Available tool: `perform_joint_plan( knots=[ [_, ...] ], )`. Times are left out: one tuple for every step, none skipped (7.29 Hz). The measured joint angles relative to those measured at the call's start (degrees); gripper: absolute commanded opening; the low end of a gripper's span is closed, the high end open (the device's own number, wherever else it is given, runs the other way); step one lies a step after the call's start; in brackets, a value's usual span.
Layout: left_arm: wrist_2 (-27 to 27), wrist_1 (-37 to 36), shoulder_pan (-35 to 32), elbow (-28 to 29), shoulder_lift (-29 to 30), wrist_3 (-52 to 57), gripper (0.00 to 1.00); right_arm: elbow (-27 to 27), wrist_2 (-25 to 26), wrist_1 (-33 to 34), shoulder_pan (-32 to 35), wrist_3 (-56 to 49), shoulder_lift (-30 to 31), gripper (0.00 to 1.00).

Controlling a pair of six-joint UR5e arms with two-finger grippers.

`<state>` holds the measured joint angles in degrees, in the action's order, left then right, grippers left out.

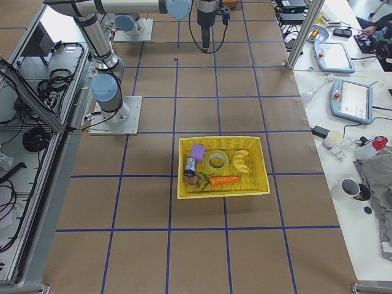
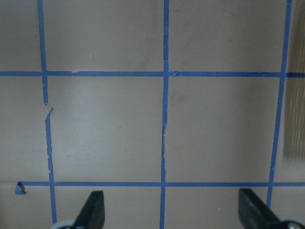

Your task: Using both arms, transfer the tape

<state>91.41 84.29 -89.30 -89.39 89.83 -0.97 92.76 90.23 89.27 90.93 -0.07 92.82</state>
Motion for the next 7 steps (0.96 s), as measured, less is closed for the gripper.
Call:
perform_joint_plan(
  knots=[
    [0.00,0.00,0.00,0.00,0.00,0.00,1.00,0.01,0.02,0.04,-0.03,-0.01,-0.01,1.00],
    [0.00,0.00,0.00,0.00,0.00,0.00,1.00,-0.08,0.07,0.19,-0.07,-0.02,-0.01,1.00],
    [0.00,0.00,0.00,0.00,0.00,0.00,1.00,-0.18,0.15,0.90,-0.14,-0.04,-0.04,1.00],
    [0.00,0.00,0.00,0.00,0.00,0.00,1.00,-0.19,0.17,1.80,-0.23,-0.10,-0.07,1.00],
    [0.00,0.00,0.00,0.00,0.00,0.00,1.00,-0.23,0.26,2.18,-0.33,-0.15,-0.08,1.00],
    [0.00,0.00,0.00,0.00,0.00,0.00,1.00,-0.31,0.48,2.25,-0.40,-0.18,-0.09,1.00],
    [0.00,0.00,0.00,0.00,0.00,0.00,1.00,-0.42,0.58,2.31,-0.48,-0.19,-0.13,1.00]
  ],
)
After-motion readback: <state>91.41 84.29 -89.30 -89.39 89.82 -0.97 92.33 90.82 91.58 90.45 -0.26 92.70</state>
